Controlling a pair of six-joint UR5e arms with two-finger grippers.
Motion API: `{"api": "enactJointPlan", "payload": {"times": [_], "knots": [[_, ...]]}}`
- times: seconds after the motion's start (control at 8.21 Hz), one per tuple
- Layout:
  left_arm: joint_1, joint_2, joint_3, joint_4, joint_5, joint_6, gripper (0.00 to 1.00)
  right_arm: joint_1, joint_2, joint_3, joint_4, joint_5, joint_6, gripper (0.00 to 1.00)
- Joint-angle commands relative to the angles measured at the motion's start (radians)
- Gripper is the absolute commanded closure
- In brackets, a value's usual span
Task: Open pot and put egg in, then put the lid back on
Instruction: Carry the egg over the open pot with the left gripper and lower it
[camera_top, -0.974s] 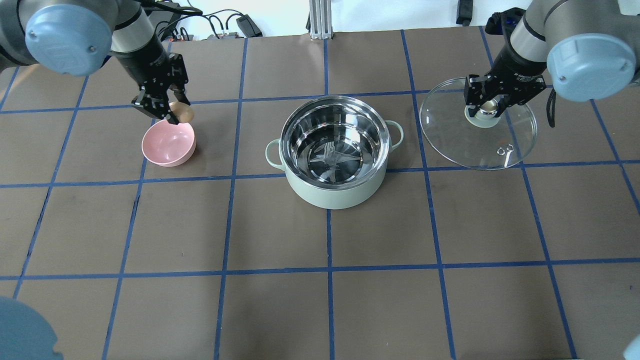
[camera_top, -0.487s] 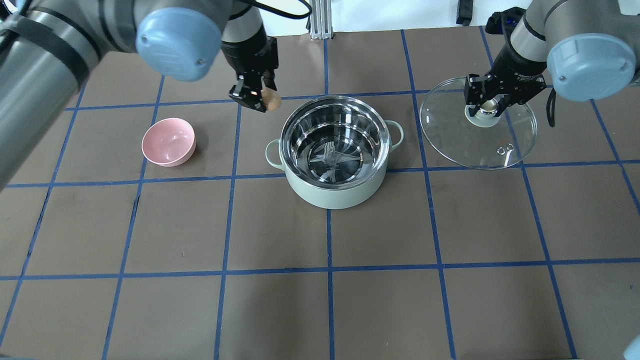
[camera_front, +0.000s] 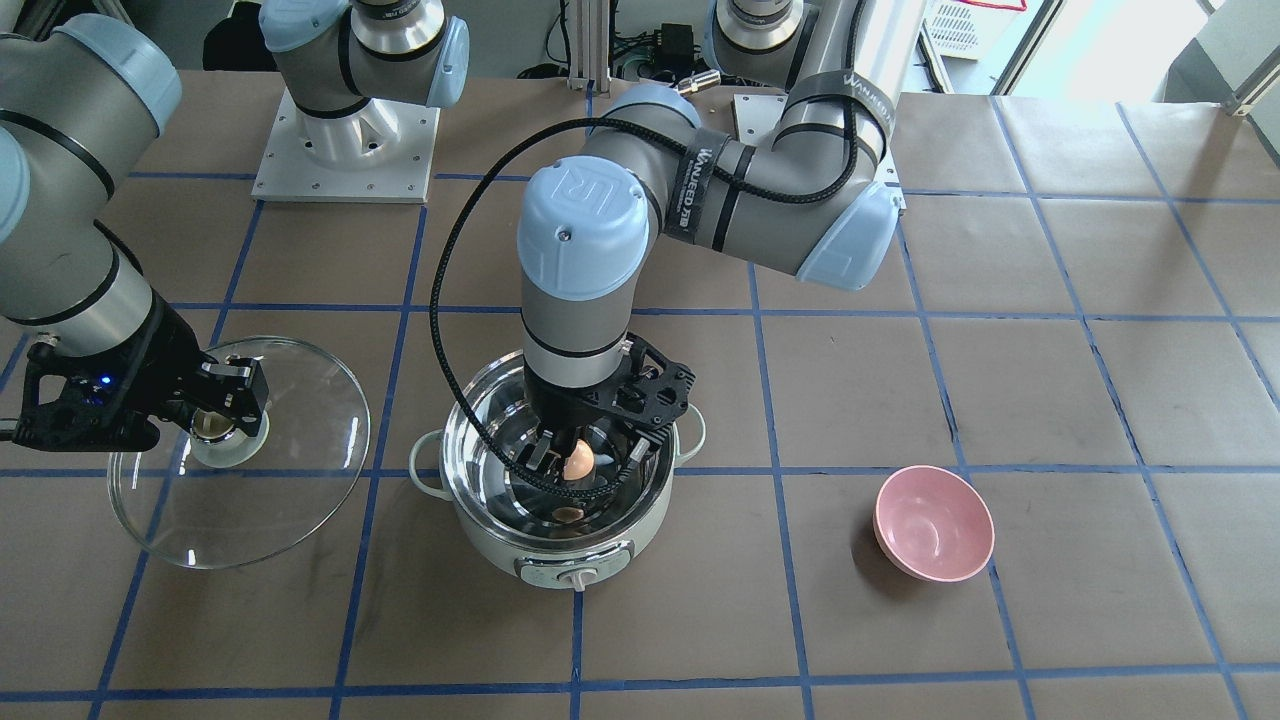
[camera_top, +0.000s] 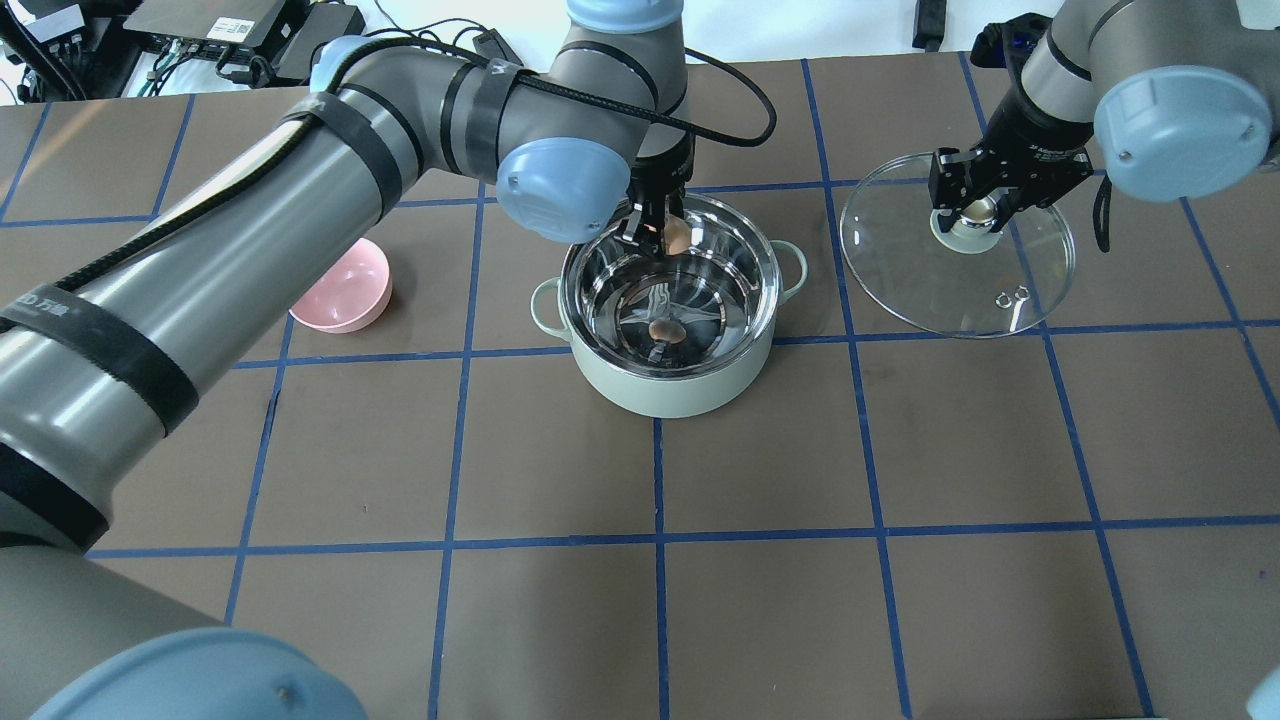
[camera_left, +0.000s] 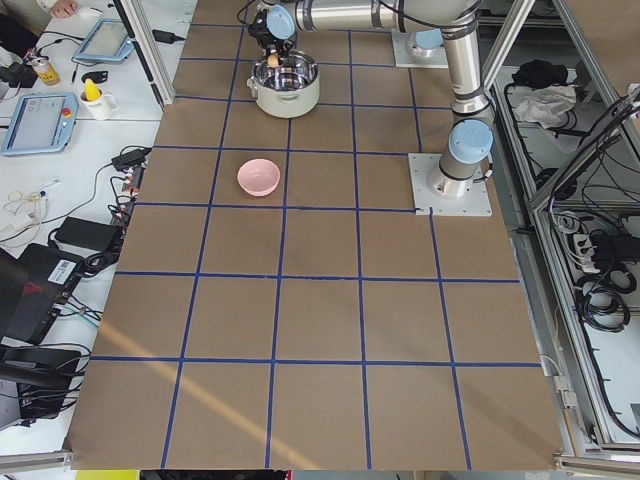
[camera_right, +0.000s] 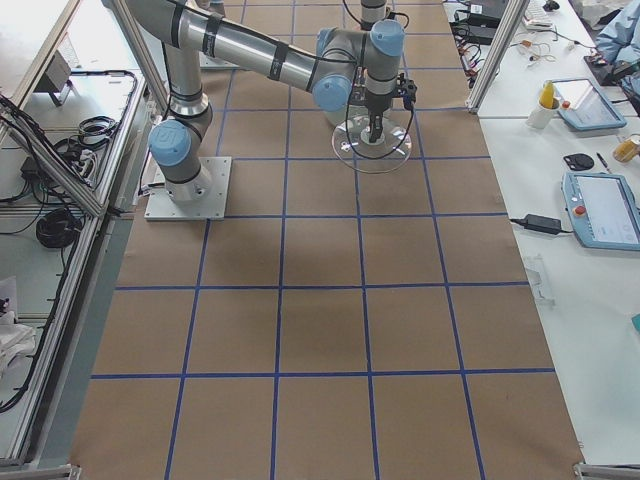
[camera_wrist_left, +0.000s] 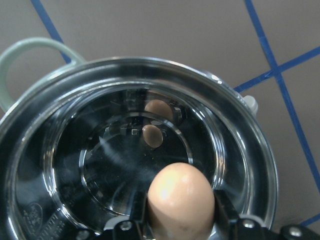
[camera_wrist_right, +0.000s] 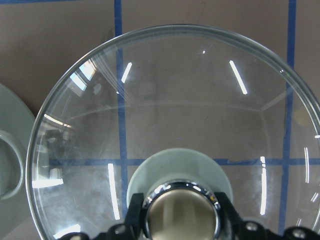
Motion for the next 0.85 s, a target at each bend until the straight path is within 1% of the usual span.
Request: {"api": "enactJointPlan", "payload": {"times": [0.0,0.12,0.24,0.37,0.49,0.61,0.73], "knots": [[-0.026,-0.031,-0.016,0.016,-0.070,-0.031,1.00,-0.001,-0.001,0.001,0.000,-0.001,-0.027,1.00],[-0.028,-0.034,-0.046,0.013,-0.061,-0.023,0.89,-0.001,-0.001,0.001,0.000,0.000,-0.027,1.00],[-0.028,-0.032,-0.060,0.022,-0.056,-0.022,0.73,-0.001,-0.001,-0.001,-0.002,0.000,-0.028,1.00],[-0.028,-0.028,-0.062,0.022,-0.056,-0.008,0.40,-0.001,-0.003,-0.001,0.001,-0.003,-0.028,1.00],[-0.031,-0.009,-0.065,0.023,-0.044,0.050,0.13,-0.001,-0.003,-0.002,0.001,-0.004,-0.028,1.00],[-0.034,0.000,-0.063,0.026,-0.044,0.057,0.00,-0.001,-0.003,-0.004,0.001,-0.006,-0.030,1.00],[-0.036,0.024,-0.062,0.026,-0.044,0.087,0.00,-0.001,-0.003,-0.005,0.001,-0.006,-0.030,1.00]]}}
